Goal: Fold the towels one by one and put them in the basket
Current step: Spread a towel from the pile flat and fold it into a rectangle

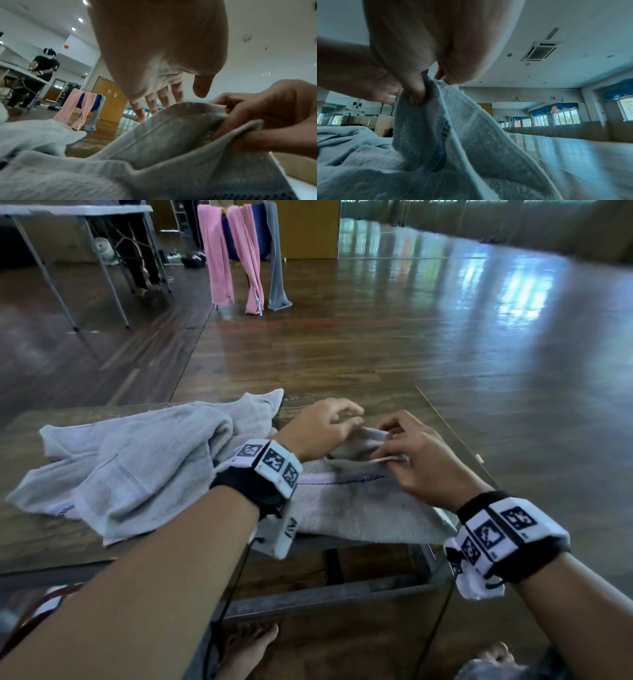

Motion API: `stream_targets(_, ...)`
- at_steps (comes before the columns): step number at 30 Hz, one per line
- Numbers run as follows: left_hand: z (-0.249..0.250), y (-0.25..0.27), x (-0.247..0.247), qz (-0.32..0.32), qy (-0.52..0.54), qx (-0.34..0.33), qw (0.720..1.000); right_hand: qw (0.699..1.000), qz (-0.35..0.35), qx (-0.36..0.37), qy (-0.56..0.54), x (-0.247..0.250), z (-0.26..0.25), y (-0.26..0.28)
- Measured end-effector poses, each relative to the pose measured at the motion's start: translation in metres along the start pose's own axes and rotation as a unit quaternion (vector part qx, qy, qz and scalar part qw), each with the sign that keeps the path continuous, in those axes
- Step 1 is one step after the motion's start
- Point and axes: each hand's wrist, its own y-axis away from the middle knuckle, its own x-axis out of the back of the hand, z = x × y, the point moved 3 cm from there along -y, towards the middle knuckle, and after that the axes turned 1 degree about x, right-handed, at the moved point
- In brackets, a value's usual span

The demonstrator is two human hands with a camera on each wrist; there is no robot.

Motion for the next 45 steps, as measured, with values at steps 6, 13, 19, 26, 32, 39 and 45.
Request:
stream_targets(6,0.014,-0.01,-0.013,-0.055,0.022,-0.024,0.998,0.999,0.038,0.008,-0.023,0.004,-0.002,0.001)
stream_targets(13,0.005,-0.027,-0.018,0.042,0.049,-0.025,0.998,0.992,0.089,-0.065,-0.062,0.007,0.018,-0.003)
stream_targets(19,0.015,-0.039,-0.027,0.166,0.091,-0.011,0.982,0.979,0.145,-0.118,-0.083,0.012,0.031,-0.008)
stream_targets(26,0.022,-0.041,-0.04,0.046,0.109,-0.01,0.993,0.948,0.225,-0.194,-0.112,0.015,0.054,-0.005)
stream_targets(32,0.025,-0.038,-0.046,0.008,0.084,-0.016,0.996,0.943,0.232,-0.205,-0.122,0.015,0.068,-0.004)
stream_targets(39,0.026,-0.035,-0.05,0.009,0.106,-0.035,0.994,0.94,0.248,-0.196,-0.127,0.016,0.066,-0.004)
stream_targets(45,0.022,-0.037,-0.052,0.002,0.096,-0.044,0.994,0.934,0.243,-0.212,-0.15,0.015,0.07,-0.003)
